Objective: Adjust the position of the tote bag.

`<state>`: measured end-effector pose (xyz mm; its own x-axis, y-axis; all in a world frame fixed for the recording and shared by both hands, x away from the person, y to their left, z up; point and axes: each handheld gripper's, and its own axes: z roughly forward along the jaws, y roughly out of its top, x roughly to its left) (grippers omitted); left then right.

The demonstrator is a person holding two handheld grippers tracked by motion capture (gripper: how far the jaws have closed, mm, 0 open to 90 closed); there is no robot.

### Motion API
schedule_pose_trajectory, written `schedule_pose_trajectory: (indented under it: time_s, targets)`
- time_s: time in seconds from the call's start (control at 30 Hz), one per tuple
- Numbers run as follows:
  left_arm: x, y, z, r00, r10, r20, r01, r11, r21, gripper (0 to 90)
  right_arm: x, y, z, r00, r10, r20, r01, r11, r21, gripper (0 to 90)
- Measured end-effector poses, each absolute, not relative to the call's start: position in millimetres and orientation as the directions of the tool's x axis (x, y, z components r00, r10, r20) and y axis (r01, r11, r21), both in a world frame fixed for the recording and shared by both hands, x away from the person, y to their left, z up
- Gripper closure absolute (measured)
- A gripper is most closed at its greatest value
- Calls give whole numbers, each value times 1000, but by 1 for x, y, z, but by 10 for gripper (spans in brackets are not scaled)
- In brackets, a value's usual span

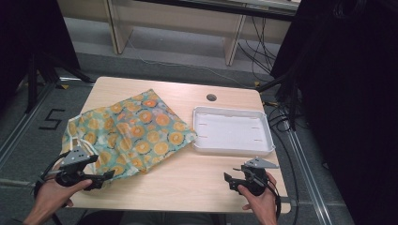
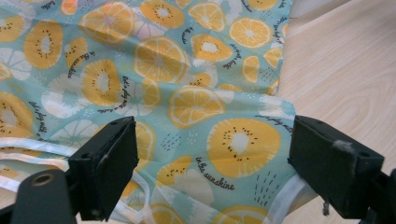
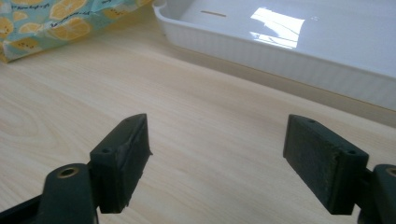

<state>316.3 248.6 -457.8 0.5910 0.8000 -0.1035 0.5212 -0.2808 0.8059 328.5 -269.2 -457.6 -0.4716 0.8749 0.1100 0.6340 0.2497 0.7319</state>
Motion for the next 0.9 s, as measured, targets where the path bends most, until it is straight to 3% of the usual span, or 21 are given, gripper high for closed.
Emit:
schedule_pose_trajectory:
  time_s: [0.17, 0.33, 0.53, 0.63, 0.77, 0.9]
  targets:
    - [315, 248, -458, 594, 798, -100, 520, -287, 805, 150, 326, -268, -458, -436, 890, 133, 659, 214, 721, 186]
    - [315, 244, -460, 609, 788, -93, 511, -301, 805, 149, 329, -271, -460, -479, 874, 81, 630, 278, 725, 176]
    - [315, 237, -464, 654, 755, -59, 493, -365, 790, 155, 326, -268, -459, -455, 880, 135, 673, 241, 699, 214]
    - [314, 233, -466, 657, 751, -64, 495, -365, 788, 160, 329, -270, -463, -497, 863, 88, 629, 289, 721, 224]
    - [314, 230, -466, 674, 738, -44, 477, -389, 788, 156, 327, -269, -461, -478, 872, 105, 657, 276, 701, 224]
    - [314, 224, -470, 696, 718, -16, 445, -414, 794, 154, 329, -270, -463, -507, 858, 88, 625, 295, 723, 225]
